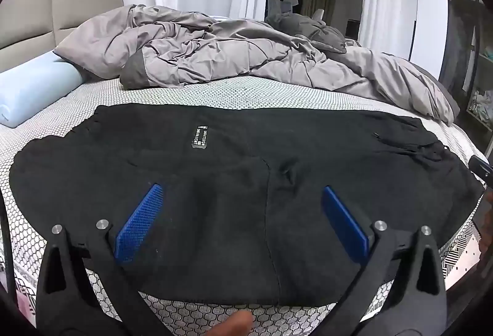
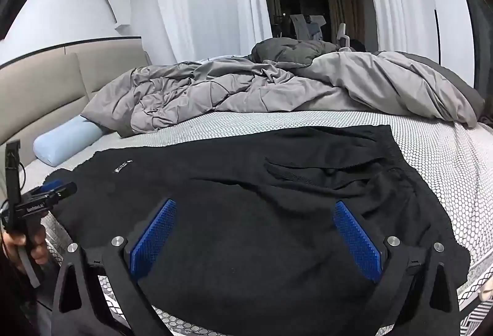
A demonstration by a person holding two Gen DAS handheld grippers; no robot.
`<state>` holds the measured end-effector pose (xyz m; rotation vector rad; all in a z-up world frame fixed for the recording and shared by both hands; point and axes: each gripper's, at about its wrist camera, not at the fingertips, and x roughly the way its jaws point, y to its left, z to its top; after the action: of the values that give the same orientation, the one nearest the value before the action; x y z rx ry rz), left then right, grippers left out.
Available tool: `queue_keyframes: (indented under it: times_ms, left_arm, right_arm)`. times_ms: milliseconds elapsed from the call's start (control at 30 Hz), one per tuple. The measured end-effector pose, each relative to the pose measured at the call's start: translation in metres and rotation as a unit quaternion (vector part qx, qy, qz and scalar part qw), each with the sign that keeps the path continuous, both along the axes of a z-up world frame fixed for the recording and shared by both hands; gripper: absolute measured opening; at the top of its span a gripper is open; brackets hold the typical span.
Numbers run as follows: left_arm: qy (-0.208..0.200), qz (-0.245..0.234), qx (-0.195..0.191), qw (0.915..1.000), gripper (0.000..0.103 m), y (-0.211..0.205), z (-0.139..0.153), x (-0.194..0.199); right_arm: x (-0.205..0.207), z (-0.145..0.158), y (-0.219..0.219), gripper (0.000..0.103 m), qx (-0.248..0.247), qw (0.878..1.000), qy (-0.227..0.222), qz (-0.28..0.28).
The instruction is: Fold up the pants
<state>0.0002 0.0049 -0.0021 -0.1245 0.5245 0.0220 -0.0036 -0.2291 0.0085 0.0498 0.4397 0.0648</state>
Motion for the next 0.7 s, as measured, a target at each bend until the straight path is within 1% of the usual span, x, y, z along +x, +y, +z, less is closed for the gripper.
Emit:
queue_keyframes:
  times_ms: [267,433,700]
  left_arm:
    - [0.0,-0.001,-0.001,1.0,0.102,0.003,-0.001,0.002]
    - [-0.001,-0.001,-0.002,1.0,0.102,0.001,-0.001,0.005]
    - [-0.003,0.003,-0.006,1.0,0.102,0.002,-0.001,0.004]
  right_arm:
    - [-0.006,0.001,-0.007,0.103,-0.005,1.0,-0.006,-0.012]
    - [-0.004,-0.002,-0.013,0.103,0.0,1.0,0.004,-0.023]
    - [0.005,-0.006,-0.006,0.103,-0.001,1.0,0.012,-0.017]
